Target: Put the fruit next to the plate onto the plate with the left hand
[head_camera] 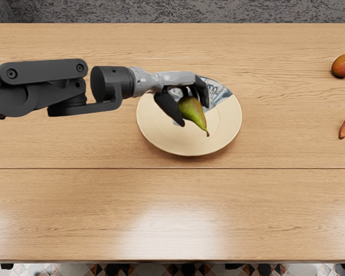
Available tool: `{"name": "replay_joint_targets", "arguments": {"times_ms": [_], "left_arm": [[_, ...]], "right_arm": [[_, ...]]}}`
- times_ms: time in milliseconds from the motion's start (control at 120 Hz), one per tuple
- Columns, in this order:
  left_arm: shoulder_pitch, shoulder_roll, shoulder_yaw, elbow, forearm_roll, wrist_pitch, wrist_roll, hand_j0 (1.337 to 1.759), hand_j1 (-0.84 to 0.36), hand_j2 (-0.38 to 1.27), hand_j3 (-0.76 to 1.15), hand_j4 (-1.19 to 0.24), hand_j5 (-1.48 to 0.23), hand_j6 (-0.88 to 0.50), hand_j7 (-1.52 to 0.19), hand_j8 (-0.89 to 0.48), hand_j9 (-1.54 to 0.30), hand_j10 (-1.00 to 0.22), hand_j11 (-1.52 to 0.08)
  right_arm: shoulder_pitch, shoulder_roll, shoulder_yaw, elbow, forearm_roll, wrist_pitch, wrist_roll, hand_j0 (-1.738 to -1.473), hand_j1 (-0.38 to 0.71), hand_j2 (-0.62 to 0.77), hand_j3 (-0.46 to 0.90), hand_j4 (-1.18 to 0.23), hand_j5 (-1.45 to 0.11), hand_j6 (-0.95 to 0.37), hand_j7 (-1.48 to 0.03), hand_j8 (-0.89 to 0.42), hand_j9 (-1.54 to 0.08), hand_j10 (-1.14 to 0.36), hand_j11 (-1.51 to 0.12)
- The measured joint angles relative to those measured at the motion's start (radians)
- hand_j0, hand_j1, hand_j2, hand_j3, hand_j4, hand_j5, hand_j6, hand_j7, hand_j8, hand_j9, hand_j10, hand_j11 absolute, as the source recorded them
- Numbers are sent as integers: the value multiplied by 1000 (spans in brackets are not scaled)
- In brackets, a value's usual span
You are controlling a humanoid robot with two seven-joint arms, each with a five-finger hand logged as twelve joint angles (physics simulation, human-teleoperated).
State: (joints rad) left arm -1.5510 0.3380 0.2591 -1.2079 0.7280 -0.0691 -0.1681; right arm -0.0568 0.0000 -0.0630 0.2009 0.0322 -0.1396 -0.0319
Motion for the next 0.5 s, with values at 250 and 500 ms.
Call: {"name": "replay_joint_targets", "arguments": {"times_ms": [250,500], "left_arm": [[1,8,-4,31,-105,20,1,1656,150,54,0,-172,-256,-135,-251,-125,-253,-163,-257],[-5,226,-66,-69,-417,-285,0,1658,291,17,0,-51,-75,-41,-74,-38,-74,-48,-76]], "right_arm": [[0,0,0,0,0,0,0,-1658,-314,-6,0,-30,-38,-30,-38,-30,-38,-29,-38],[0,0,0,0,0,0,0,-1658,-314,-6,0,-30,-38,-30,-38,-29,-38,-29,-38]]}}
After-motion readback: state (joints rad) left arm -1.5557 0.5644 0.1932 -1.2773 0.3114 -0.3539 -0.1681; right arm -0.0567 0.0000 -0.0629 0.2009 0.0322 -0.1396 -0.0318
